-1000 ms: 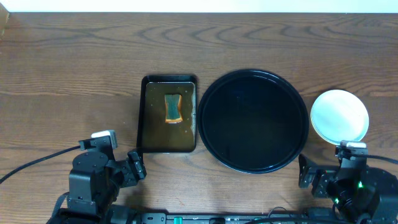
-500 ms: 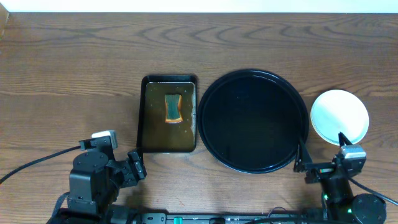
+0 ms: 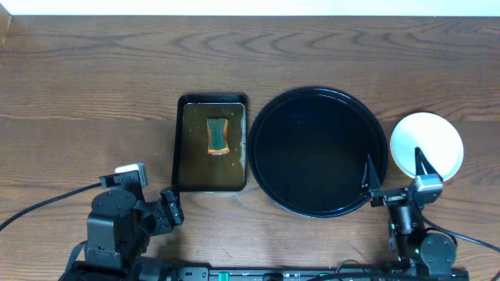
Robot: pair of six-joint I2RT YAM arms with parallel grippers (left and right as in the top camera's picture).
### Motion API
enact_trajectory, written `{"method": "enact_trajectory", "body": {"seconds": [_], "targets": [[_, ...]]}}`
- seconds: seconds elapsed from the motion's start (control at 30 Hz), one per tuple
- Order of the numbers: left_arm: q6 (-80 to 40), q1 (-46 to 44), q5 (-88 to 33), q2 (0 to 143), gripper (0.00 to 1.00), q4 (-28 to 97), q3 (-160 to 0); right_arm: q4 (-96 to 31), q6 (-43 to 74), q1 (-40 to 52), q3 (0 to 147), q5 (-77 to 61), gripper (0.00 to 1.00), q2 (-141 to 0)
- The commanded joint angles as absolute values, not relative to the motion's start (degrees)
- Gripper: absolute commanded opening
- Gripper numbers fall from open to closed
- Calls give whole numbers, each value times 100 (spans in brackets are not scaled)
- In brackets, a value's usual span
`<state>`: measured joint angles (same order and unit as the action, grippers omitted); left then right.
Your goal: Clean dirty plates on tray and stack at the side
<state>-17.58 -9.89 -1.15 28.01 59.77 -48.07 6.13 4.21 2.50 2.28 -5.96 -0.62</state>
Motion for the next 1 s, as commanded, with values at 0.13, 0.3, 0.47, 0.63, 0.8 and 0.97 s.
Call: {"method": "enact_trajectory", "body": {"seconds": [0.13, 0.3, 0.47, 0.63, 0.8, 0.97], "targets": [[-1723, -972, -106, 2799, 83, 5977, -4746, -250, 294, 305, 30, -718, 99, -30], [-1723, -972, -104, 2799, 83, 5977, -4746, -360, 333, 307, 32, -797, 99, -32], [-1723, -972, -104, 2799, 83, 5977, -4746, -360, 333, 309, 32, -797, 99, -32], [-1723, -972, -104, 2799, 83, 5977, -4746, -360, 333, 309, 32, -797, 99, -34], [-1723, -972, -104, 2799, 83, 5977, -4746, -360, 333, 309, 32, -797, 99, -34], [-1723, -972, -104, 2799, 83, 5977, -4746, -360, 333, 309, 32, -797, 99, -34]]}}
